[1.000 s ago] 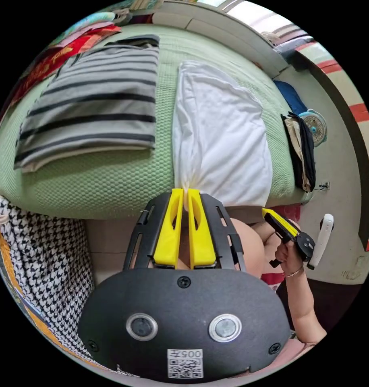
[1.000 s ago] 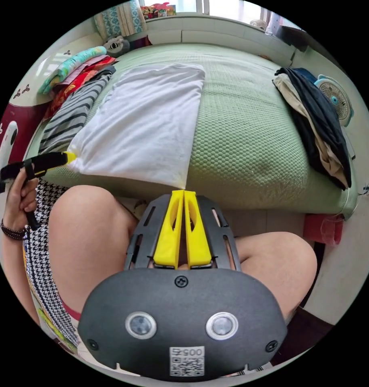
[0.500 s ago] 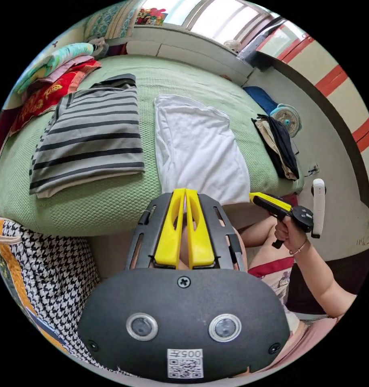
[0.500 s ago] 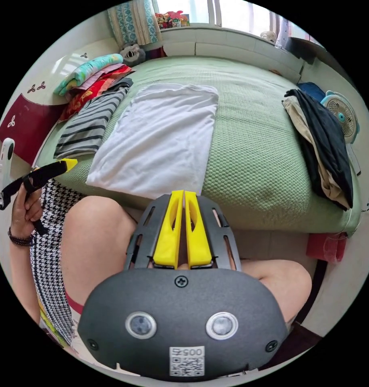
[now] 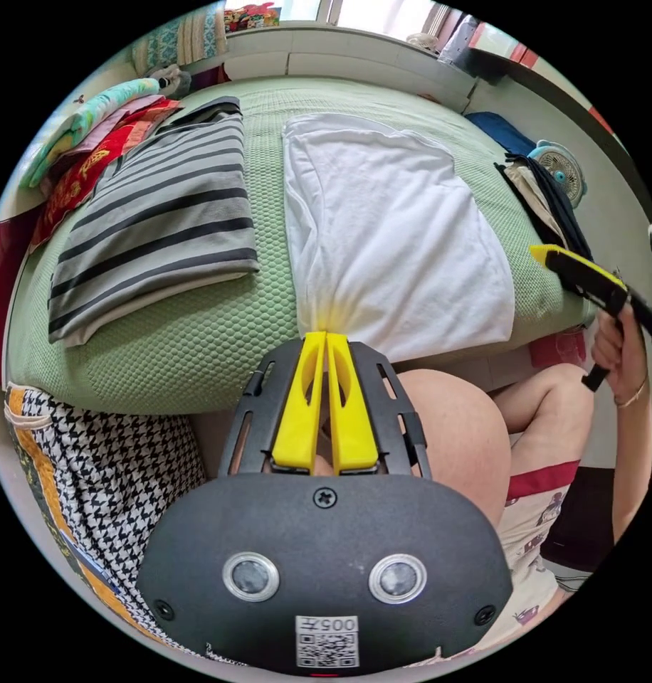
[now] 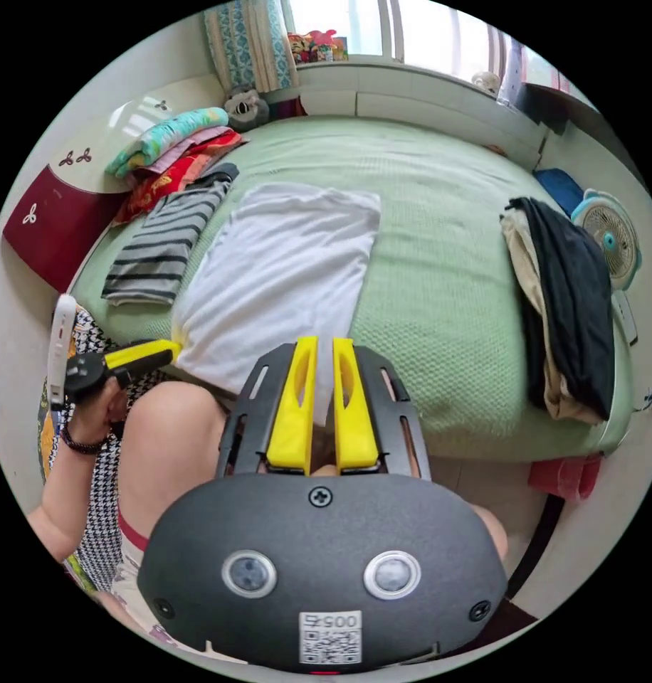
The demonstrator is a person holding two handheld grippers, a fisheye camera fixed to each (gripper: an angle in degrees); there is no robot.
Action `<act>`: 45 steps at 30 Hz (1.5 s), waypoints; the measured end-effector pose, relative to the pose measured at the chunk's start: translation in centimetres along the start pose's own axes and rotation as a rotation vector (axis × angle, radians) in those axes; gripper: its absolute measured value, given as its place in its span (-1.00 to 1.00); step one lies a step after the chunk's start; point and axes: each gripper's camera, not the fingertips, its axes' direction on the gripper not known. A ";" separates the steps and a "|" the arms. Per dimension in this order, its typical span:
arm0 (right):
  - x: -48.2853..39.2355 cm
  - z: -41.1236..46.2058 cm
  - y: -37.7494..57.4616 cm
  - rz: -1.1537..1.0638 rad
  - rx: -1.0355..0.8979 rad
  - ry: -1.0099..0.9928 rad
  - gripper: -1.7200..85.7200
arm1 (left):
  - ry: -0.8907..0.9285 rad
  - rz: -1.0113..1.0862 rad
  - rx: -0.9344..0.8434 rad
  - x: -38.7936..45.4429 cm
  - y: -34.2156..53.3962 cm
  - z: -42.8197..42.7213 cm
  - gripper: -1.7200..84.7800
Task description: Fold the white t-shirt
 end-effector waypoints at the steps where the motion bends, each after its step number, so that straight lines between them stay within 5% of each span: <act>1: -0.3 -0.7 -2.2 -0.028 0.034 -0.003 -0.84 | 0.001 0.000 0.001 0.1 0.1 0.1 -0.97; 10: -2.1 6.3 -20.7 -0.128 -0.010 0.055 -0.74 | 0.031 0.021 0.018 0.8 1.0 2.0 -0.97; 15: -2.2 12.5 -25.3 -0.154 -0.124 0.182 -0.91 | 0.049 0.045 -0.002 1.1 0.8 2.8 -0.97; 19: -0.1 13.8 -27.6 -0.044 -0.101 0.086 -0.96 | 0.056 0.050 -0.009 1.2 0.6 3.3 -0.97; 38: 2.8 5.4 -22.8 -0.086 0.051 0.017 -0.81 | 0.013 -0.018 -0.011 0.7 1.7 4.5 -0.96; 45: 3.8 5.4 -16.6 -0.130 -0.021 0.090 -0.81 | 0.082 -0.132 0.120 -2.3 6.1 0.8 -0.77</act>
